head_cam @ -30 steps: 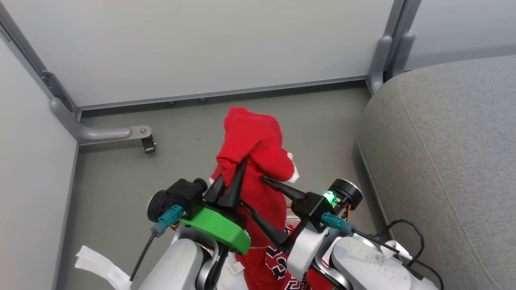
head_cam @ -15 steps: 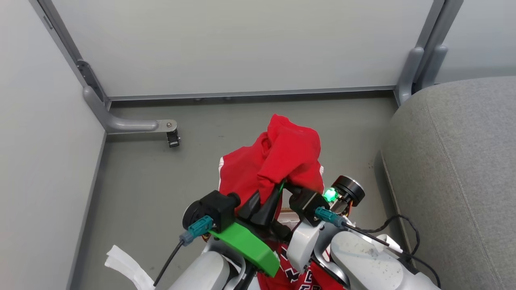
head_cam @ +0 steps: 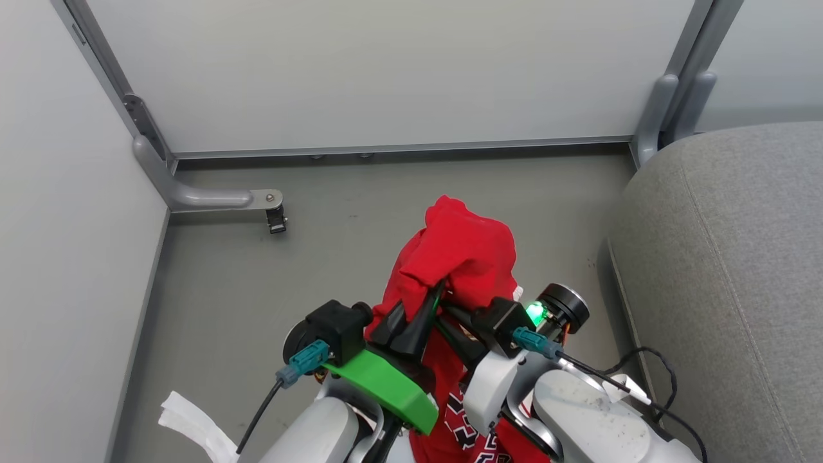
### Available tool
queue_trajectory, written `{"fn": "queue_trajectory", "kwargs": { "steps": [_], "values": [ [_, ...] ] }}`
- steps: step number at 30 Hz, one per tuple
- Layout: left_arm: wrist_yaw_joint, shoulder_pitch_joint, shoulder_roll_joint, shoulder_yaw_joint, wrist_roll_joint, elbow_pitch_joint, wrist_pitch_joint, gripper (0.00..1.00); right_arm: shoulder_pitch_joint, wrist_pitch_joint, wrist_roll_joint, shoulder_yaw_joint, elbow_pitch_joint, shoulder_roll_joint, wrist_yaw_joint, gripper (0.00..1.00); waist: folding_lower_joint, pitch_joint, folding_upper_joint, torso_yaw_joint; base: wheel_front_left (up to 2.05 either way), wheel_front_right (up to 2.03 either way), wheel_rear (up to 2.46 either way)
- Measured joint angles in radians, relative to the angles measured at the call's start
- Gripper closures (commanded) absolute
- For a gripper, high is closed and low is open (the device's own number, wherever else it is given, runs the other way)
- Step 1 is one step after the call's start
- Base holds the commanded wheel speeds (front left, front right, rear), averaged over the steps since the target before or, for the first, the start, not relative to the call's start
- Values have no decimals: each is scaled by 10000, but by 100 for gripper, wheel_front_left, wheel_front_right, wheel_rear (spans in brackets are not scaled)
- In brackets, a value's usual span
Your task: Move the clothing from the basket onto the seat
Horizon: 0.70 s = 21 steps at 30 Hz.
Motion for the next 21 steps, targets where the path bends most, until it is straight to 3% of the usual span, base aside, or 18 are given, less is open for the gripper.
{"fn": "queue_trajectory", "kwargs": {
  "steps": [4, 7, 15, 21],
  "values": [
    [0, 11, 4, 301, 221, -12, 2, 100, 223, -2, 44, -136, -42, -104, 0, 100, 0, 55, 0, -229, 0, 0, 0],
    [2, 74, 0, 577, 476, -31, 0, 0, 449, 0, 61, -410, -199, -174, 2, 100, 0, 107, 0, -617, 0, 0, 0],
    [2, 137, -2, 997, 1260, 134, 0, 0, 773, 0, 54, -788, -608, -351, 2, 100, 0, 261, 0, -1891, 0, 0, 0],
    [0, 151, -10, 1177, 1590, 265, 0, 0, 916, 0, -15, -1166, -947, -489, 2, 100, 0, 441, 0, -3208, 0, 0, 0]
  ]
}}
